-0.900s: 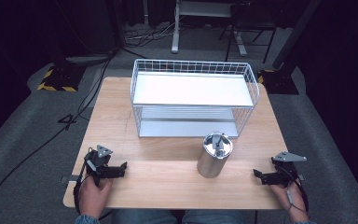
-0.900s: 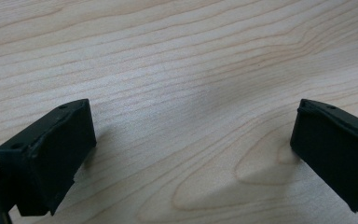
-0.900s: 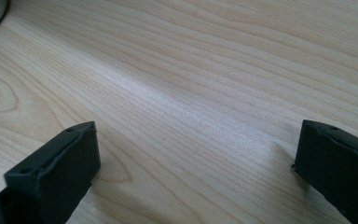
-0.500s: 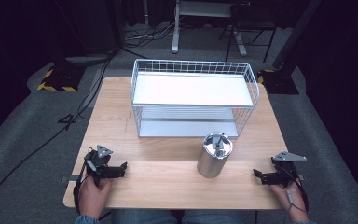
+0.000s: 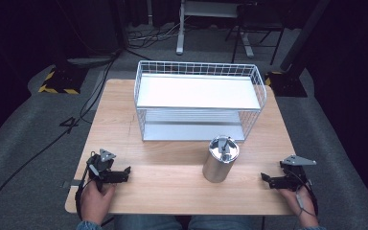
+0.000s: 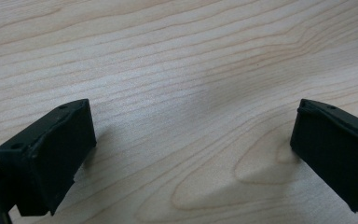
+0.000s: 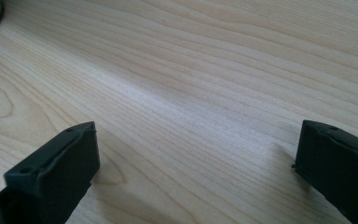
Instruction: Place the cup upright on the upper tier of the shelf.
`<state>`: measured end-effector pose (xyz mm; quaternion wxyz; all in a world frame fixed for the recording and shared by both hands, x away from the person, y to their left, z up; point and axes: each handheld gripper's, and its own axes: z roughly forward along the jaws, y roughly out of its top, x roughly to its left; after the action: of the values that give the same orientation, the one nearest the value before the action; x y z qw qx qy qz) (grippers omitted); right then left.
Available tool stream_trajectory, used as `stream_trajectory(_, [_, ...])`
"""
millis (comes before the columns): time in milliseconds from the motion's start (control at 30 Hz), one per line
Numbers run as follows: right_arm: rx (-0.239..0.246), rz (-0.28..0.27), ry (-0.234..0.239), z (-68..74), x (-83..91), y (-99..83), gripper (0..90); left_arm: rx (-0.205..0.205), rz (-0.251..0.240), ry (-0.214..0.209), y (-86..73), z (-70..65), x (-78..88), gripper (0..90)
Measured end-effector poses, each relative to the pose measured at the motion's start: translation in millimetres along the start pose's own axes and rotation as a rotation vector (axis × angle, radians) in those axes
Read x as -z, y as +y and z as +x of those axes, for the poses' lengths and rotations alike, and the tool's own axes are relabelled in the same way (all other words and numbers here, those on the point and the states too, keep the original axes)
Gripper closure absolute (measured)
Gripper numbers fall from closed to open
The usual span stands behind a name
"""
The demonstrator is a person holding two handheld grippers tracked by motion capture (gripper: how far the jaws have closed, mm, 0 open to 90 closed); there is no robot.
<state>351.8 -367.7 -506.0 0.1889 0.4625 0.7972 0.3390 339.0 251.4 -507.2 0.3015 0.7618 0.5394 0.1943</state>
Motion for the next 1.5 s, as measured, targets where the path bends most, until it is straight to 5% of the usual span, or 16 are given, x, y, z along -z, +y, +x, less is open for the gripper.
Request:
stream_trajectory(567, [0.035, -0.102, 0.022, 13.3, 28.4, 14.4, 0.0, -0.012, 0.001, -0.008, 1.2, 0.9, -0.9, 0.2])
stream_trajectory(1000, [0.068, -0.219, 0.102, 36.8, 53.4, 34.9, 0.0, -0.013, 0.002, -0.008, 1.3, 0.8, -0.9, 0.2])
stream_trajectory(1500, [0.113, -0.243, 0.175, 67.4, 59.7, 55.9, 0.0, -0.013, 0.002, -0.008, 1.3, 0.8, -0.9, 0.2])
